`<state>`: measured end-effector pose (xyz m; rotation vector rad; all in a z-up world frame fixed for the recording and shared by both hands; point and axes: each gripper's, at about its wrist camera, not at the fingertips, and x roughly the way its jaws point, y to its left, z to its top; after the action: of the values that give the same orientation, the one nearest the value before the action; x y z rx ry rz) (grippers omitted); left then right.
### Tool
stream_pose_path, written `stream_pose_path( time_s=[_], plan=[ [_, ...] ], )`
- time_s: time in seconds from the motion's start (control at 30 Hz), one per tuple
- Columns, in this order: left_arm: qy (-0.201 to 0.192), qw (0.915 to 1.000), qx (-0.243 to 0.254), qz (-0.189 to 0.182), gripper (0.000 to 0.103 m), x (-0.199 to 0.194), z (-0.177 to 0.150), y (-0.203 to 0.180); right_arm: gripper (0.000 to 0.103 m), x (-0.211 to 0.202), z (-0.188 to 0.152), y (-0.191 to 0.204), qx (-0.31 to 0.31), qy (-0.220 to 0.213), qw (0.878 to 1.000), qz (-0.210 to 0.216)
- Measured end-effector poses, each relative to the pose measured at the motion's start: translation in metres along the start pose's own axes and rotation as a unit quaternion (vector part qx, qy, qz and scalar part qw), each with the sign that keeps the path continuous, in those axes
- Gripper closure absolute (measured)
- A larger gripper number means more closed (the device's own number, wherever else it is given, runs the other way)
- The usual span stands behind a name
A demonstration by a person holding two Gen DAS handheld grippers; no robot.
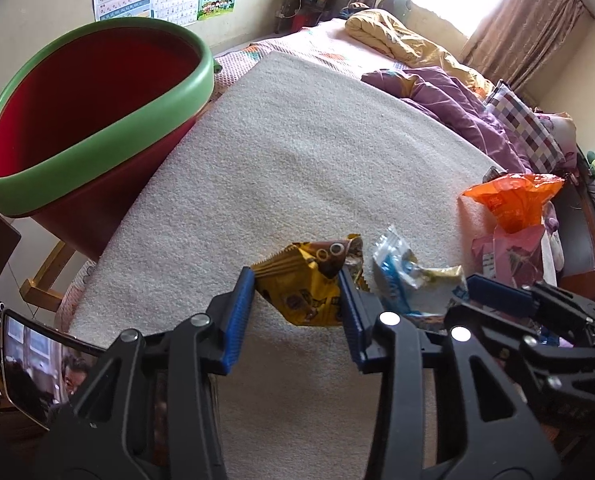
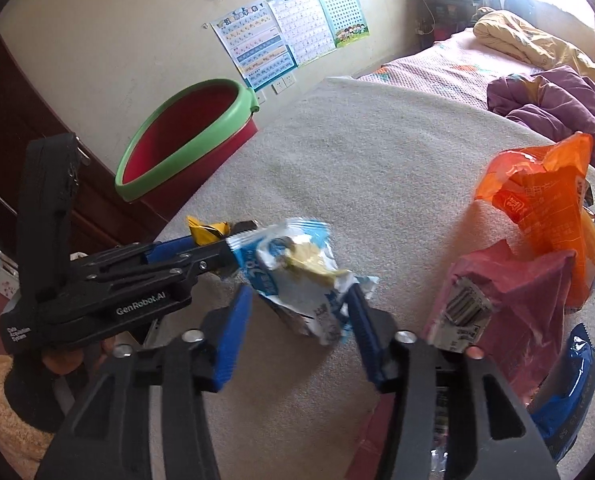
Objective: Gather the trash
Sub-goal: 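Lift the yellow wrapper with the left tool while the right tool lifts the blue-white wrapper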
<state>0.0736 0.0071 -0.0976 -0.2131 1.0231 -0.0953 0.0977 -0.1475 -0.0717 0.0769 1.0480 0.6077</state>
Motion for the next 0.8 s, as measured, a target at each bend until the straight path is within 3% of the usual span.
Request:
stream_pose_path(
  time_s=[0.1, 0.17, 0.23, 0.33, 0.4, 0.43, 0.7, 0.73, 0.8],
  plan=[
    [-0.011, 0.9999, 0.001, 0.003, 0.067, -0.005, 0.001, 0.0, 0.087, 0.0, 0.001, -0.003, 0.004, -0.001, 1.0, 0.004],
    [-0.014, 0.9999, 0.002, 0.002, 0.074, -0.007, 0.002, -0.001, 0.092, -0.001, 0.002, -0.003, 0.003, -0.004, 1.0, 0.005],
    [-0.013, 0.9999, 0.003, 0.003, 0.074, -0.006, 0.002, -0.001, 0.092, -0.002, 0.002, -0.002, 0.003, -0.005, 1.0, 0.005],
    [-0.009, 0.9999, 0.004, 0.003, 0.074, -0.005, 0.001, -0.001, 0.083, -0.005, 0.004, -0.003, 0.008, -0.017, 1.0, -0.002],
    [-0.009, 0.9999, 0.004, 0.004, 0.074, -0.004, 0.001, -0.001, 0.044, -0.009, 0.006, -0.003, 0.008, -0.029, 1.0, 0.0],
    [-0.008, 0.9999, 0.004, 0.004, 0.074, -0.003, 0.001, -0.001, 0.038, -0.009, 0.008, -0.002, 0.002, -0.03, 1.0, -0.001],
    [-0.005, 1.0, 0.006, 0.006, 0.074, 0.0, 0.002, -0.003, 0.037, 0.02, 0.008, 0.005, -0.029, 0.02, 0.999, -0.022],
    [-0.004, 1.0, 0.005, 0.006, 0.074, 0.001, 0.002, -0.002, 0.039, 0.022, 0.006, 0.006, -0.032, 0.024, 0.999, -0.021],
    [-0.004, 1.0, 0.005, 0.006, 0.074, 0.001, 0.002, -0.002, 0.053, 0.025, 0.004, 0.007, -0.035, 0.028, 0.999, -0.021]
  ],
)
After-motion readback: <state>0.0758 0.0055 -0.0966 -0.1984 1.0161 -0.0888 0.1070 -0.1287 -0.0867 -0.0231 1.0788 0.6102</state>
